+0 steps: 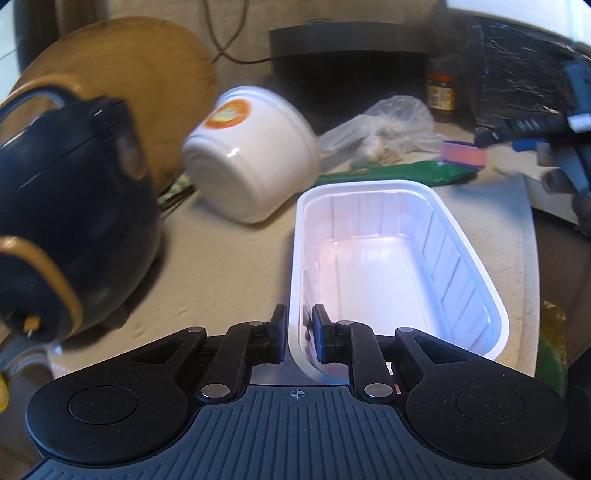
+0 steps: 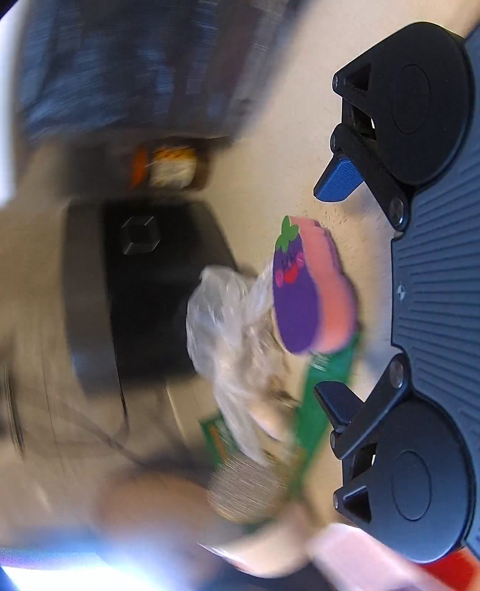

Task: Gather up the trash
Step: 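Grasp the tray rim with the left tool while the right tool grasps the purple sponge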

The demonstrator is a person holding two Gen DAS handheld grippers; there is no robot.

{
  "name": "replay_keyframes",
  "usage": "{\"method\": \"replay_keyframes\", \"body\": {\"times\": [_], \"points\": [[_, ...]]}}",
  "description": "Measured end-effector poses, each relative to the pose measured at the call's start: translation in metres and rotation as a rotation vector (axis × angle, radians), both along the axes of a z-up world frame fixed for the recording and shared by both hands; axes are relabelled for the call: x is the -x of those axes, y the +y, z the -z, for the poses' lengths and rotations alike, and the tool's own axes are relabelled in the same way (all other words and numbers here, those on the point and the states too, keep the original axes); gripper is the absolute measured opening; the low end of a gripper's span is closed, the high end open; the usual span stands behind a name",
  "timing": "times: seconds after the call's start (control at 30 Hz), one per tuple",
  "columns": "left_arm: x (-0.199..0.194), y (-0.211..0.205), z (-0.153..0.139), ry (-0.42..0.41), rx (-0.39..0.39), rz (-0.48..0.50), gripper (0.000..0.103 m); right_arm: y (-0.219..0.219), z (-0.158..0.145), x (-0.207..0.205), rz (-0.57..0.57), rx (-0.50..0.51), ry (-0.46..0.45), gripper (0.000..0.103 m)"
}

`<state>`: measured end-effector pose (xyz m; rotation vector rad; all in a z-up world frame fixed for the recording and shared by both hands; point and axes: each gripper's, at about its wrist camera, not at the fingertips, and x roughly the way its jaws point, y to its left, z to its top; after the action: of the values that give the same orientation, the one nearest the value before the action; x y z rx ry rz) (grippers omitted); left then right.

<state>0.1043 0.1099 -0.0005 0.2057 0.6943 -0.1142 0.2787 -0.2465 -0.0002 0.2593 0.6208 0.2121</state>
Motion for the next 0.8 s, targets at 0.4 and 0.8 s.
{"method": "replay_keyframes", "body": {"times": [0.4, 0.8], "points": [[0.0, 0.008, 0.005, 0.052, 0.16, 0.014, 0.02, 0.022, 0.017, -0.007, 0.098, 0.389, 0.038, 0.103], [-0.006, 0.0, 0.016, 0.033, 0.209, 0.022, 0.021, -0.026, 0.027, 0.006, 0.097, 0.127, 0.034, 0.103]]}}
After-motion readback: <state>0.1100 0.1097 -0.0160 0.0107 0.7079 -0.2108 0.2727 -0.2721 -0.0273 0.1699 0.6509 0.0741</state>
